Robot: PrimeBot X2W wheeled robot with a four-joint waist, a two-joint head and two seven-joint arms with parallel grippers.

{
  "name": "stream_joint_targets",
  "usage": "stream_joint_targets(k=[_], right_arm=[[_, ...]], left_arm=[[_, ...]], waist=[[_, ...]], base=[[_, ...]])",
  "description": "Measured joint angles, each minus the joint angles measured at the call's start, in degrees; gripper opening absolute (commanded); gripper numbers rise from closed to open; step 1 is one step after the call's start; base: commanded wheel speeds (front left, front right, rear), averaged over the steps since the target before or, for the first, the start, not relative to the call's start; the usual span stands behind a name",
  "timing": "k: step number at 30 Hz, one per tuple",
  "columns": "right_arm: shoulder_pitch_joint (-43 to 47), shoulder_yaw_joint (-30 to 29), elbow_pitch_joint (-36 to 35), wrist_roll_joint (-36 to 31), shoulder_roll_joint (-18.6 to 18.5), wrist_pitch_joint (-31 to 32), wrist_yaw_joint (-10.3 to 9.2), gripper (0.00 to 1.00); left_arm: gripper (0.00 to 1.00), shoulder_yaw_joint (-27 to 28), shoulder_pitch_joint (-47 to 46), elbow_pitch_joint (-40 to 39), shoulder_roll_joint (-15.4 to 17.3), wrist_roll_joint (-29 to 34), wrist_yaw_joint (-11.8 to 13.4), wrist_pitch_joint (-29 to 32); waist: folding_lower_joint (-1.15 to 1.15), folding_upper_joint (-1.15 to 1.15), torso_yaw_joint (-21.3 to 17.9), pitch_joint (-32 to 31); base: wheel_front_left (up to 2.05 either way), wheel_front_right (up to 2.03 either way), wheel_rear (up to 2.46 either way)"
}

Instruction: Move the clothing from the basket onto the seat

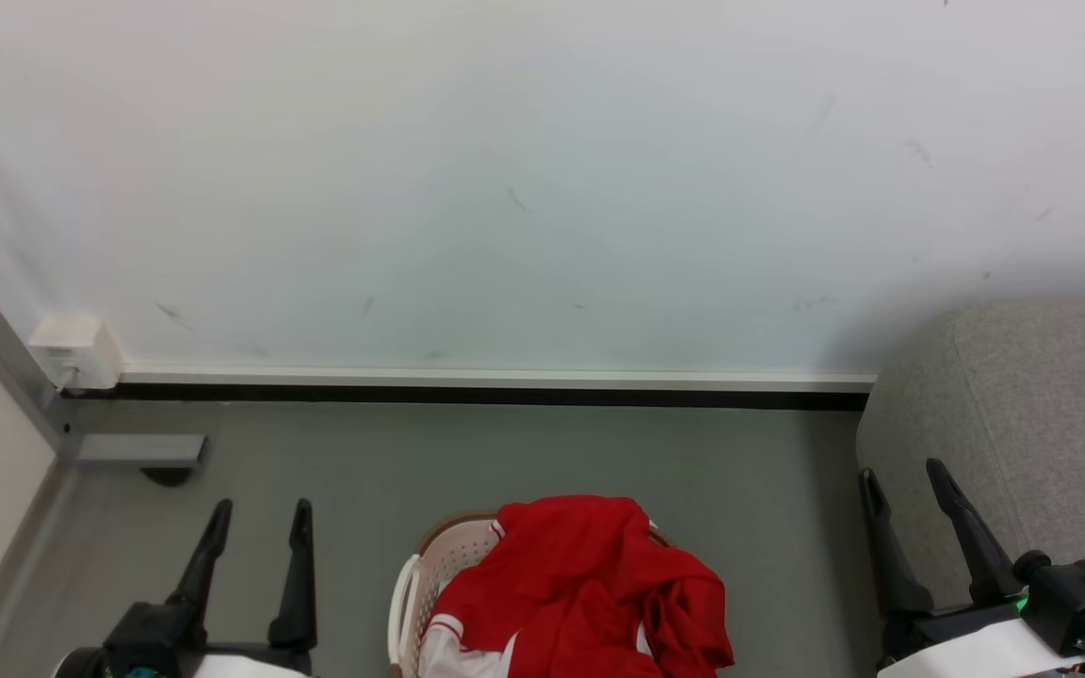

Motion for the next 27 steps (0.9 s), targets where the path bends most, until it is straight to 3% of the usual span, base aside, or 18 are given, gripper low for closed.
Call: stream_joint_targets(k=[16, 27], right_arm=[[-1.4, 1.1, -1.1, 0.6, -1.3, 0.0, 0.00, 1.00], [-3.5, 1.3, -3.4, 1.0, -2.0, 0.0, 0.00, 1.00]], left_arm=[[1.00, -0.3, -0.7, -0.7, 0.0, -1.5, 0.1, 0.0], [1.00, -0.7, -4.2, -0.9, 0.0, -2.5, -1.3, 0.0]], waist=[[0.00, 0.00, -1.6, 2.2], [0.00, 0.00, -3.0, 7.0]], base=[[0.00, 0.00, 0.00], [0.00, 0.00, 0.00]])
